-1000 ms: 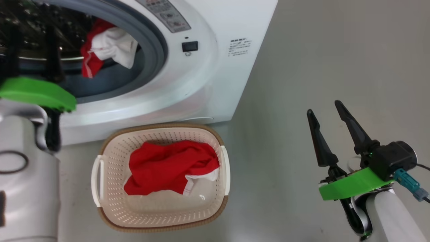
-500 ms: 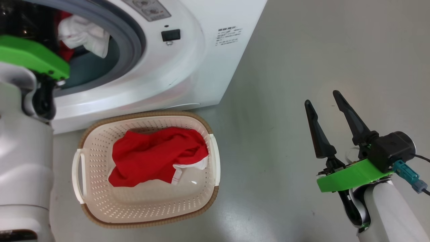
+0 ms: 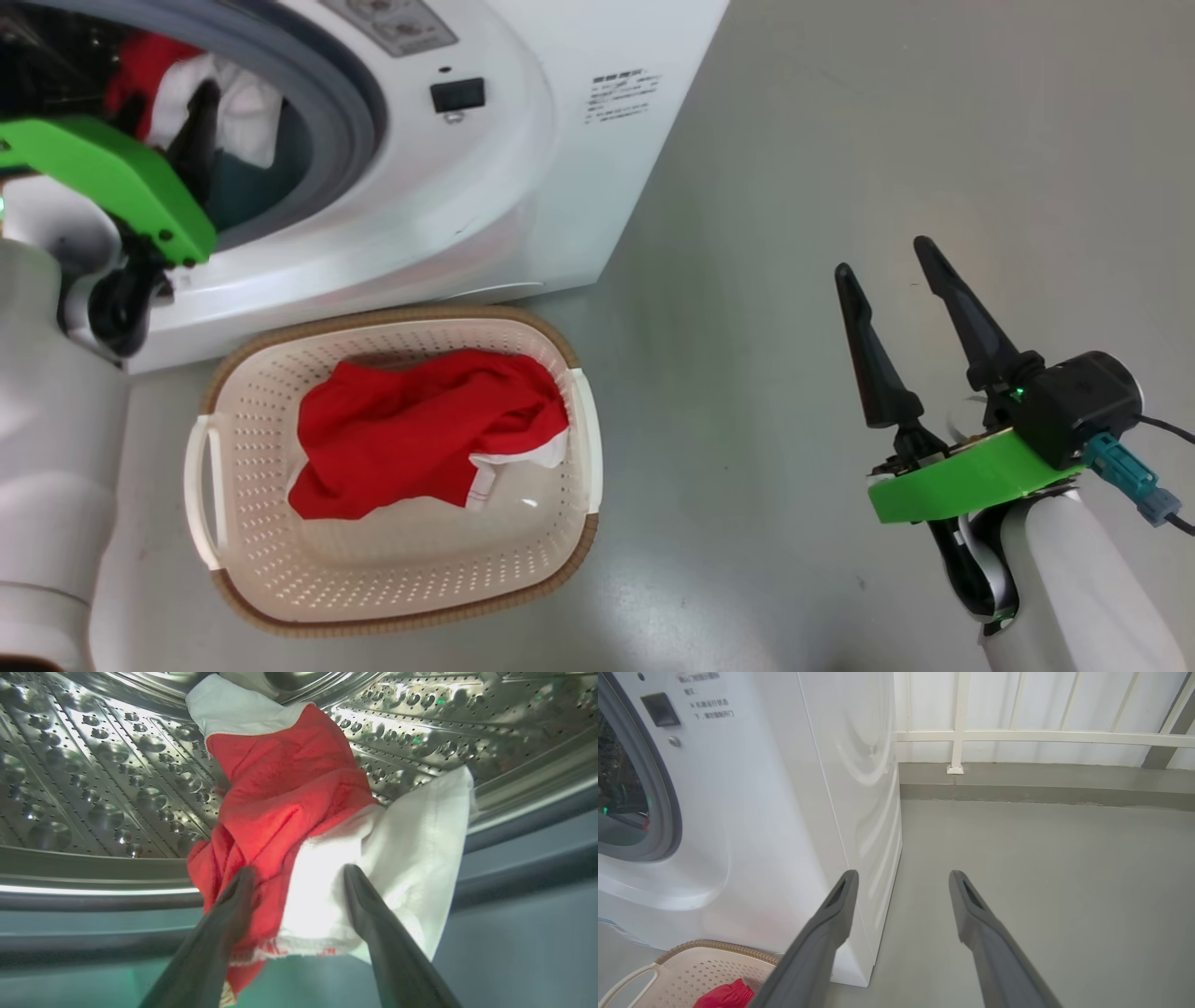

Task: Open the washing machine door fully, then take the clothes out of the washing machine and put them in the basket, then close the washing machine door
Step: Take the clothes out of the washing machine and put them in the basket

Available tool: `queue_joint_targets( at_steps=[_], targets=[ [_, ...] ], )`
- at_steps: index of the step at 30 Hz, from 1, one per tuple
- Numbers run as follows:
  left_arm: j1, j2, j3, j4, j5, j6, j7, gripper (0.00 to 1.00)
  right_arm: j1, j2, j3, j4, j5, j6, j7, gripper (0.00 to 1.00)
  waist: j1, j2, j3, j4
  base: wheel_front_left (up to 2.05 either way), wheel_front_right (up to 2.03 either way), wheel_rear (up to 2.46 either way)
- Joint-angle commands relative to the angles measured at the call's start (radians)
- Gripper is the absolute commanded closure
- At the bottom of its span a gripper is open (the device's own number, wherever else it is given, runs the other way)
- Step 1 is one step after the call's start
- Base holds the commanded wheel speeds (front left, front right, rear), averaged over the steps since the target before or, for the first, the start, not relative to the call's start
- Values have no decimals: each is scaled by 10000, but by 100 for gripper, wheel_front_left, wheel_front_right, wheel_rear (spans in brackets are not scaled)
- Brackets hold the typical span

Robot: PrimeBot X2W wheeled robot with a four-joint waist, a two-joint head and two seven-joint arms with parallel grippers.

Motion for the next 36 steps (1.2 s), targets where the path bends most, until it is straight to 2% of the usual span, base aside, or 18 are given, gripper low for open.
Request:
queue_joint_targets(
  at_steps=[1, 7, 8, 9, 14, 20, 29, 36],
  targets=[
    [-43, 611, 77, -12, 32, -58, 28, 0, -75, 1, 253, -257, 137, 48, -63, 0, 0, -1, 22, -74, 0, 0, 0],
    [-245, 821, -260, 612, 418, 154, -74, 0, -58, 29, 271, -309, 246, 48, -63, 0, 0, -1, 76, -222, 0, 0, 0],
    [-269, 862, -360, 684, 540, 200, -141, 64, -55, 32, 279, -295, 274, 48, -63, 0, 0, -1, 78, -232, 0, 0, 0],
    [-286, 902, -453, 758, 644, 216, -201, 100, -53, 35, 294, -284, 306, 48, -63, 0, 0, -1, 72, -236, 0, 0, 0],
    [-304, 999, -699, 1080, 970, 495, -700, 100, -54, 40, 292, -387, 365, 48, -63, 0, 0, -1, -9, -206, 0, 0, 0],
    [-195, 980, -502, 1240, 897, 856, -1960, 100, -13, 66, 275, -421, 404, 48, -63, 0, 0, -1, -207, -114, 0, 0, 0],
    [204, 839, -55, 1229, 488, 762, -3425, 100, 123, 71, 219, -244, 370, 48, -63, 0, 0, -1, -606, 40, 0, 0, 0],
    [711, 840, 365, 421, 471, 745, -3748, 100, 208, 42, 182, -145, 336, 48, -63, 0, 0, -1, -1017, 167, 0, 0, 0]
  ],
)
